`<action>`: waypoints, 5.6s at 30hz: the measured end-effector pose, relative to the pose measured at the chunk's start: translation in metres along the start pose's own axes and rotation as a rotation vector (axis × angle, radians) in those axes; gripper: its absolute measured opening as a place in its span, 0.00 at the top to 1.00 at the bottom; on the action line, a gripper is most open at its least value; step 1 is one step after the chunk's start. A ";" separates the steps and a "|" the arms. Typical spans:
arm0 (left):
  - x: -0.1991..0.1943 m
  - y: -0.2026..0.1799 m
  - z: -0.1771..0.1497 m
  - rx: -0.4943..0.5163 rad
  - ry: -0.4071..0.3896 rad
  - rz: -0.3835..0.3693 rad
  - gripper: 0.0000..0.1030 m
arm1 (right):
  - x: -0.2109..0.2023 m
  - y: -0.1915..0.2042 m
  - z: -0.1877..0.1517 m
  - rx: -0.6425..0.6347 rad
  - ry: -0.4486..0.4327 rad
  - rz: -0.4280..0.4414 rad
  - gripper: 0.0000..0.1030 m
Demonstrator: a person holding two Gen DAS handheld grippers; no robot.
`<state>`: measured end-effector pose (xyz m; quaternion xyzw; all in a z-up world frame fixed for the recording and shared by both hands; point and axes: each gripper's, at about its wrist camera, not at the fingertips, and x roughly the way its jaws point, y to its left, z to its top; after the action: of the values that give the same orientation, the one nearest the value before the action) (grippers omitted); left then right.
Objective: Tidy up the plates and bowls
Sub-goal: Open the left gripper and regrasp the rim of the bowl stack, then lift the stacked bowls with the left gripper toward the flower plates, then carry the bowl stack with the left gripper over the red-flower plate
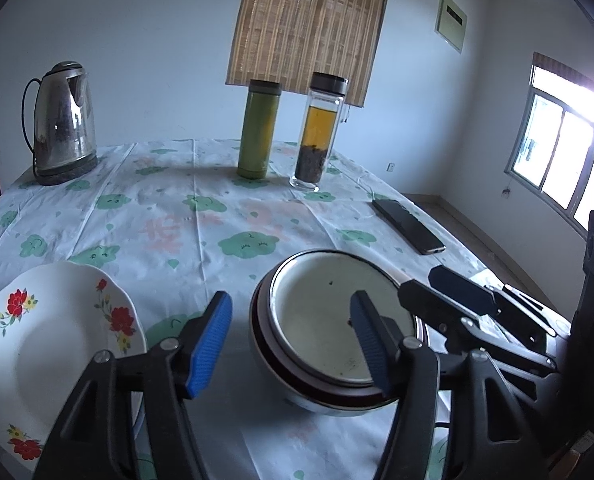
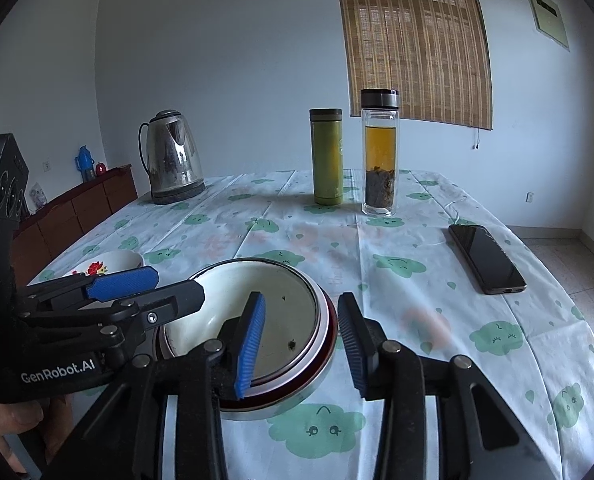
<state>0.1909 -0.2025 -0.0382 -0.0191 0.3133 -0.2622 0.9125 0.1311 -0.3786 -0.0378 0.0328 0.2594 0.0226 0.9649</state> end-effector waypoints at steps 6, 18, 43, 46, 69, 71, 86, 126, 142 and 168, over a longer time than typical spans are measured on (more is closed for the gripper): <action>0.000 0.003 -0.001 -0.007 0.000 0.019 0.34 | 0.002 -0.004 -0.001 0.012 0.001 -0.011 0.51; 0.011 0.005 -0.007 -0.020 0.052 0.009 0.32 | 0.016 -0.011 -0.007 0.050 0.074 -0.004 0.49; 0.020 0.001 -0.018 -0.062 0.120 -0.064 0.36 | 0.025 -0.011 -0.012 0.086 0.161 0.013 0.69; 0.016 0.002 -0.017 -0.069 0.107 -0.064 0.36 | 0.025 -0.010 -0.012 0.086 0.160 0.013 0.69; 0.019 0.010 -0.019 -0.090 0.127 -0.037 0.41 | 0.031 -0.010 -0.011 0.092 0.152 0.022 0.74; 0.014 0.010 -0.018 -0.082 0.113 -0.021 0.41 | 0.031 -0.012 -0.011 0.096 0.148 0.033 0.74; 0.013 0.010 -0.019 -0.118 0.123 -0.016 0.45 | 0.026 -0.004 -0.003 0.095 0.152 0.035 0.74; -0.094 0.127 0.002 -0.242 -0.062 0.144 0.45 | 0.021 0.133 0.054 -0.048 0.094 0.240 0.74; -0.093 0.164 -0.004 -0.293 -0.049 0.193 0.45 | 0.047 0.169 0.050 -0.067 0.140 0.267 0.74; -0.077 0.175 -0.013 -0.319 0.019 0.220 0.45 | 0.065 0.178 0.035 -0.091 0.200 0.262 0.74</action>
<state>0.2141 -0.0119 -0.0402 -0.1267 0.3596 -0.1083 0.9181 0.1999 -0.1986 -0.0261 0.0201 0.3464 0.1632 0.9235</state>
